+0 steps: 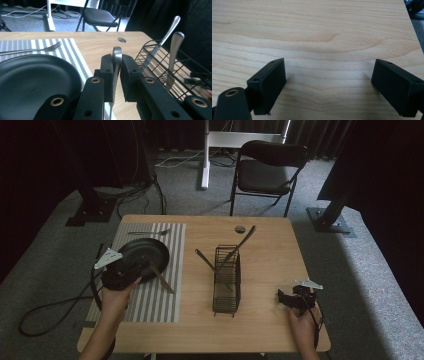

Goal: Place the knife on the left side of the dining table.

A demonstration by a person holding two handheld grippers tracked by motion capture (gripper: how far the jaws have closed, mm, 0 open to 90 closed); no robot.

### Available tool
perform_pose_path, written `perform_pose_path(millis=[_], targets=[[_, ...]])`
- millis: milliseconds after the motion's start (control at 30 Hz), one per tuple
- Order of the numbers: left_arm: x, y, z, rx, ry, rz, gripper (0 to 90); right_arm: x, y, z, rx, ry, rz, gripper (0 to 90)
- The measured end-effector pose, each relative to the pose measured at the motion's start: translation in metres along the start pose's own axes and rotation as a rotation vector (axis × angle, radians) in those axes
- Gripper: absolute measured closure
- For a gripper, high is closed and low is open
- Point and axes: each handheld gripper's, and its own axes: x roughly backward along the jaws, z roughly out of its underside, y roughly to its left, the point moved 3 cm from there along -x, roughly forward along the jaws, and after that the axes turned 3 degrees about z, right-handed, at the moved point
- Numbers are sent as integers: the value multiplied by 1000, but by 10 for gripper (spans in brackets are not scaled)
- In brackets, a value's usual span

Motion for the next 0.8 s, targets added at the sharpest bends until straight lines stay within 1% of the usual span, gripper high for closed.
perform_pose_path(millis=[67,233,300,367,400,467,533,600,633,667,800], targets=[[4,4,0,2,8,-19,811,0,0,0,-1,0,0,115],[11,11,3,15,24,-32,807,0,0,0,-1,0,0,115],[14,15,5,19,37,-59,798,0,0,0,-1,0,0,115],[17,21,7,35,45,-72,791,0,0,0,-1,0,0,115],[19,24,8,34,50,-80,786,0,0,0,-1,0,0,114],[21,29,11,47,53,-71,779,0,0,0,0,0,0,114],[24,34,13,43,58,-87,767,0,0,0,-1,0,0,115],[26,39,15,57,61,-80,764,0,0,0,-1,0,0,115],[26,39,15,57,61,-80,763,0,0,0,-1,0,0,115],[28,42,18,64,67,-85,759,0,0,0,0,0,0,115],[30,49,21,83,70,-87,754,0,0,0,-1,0,0,114]])
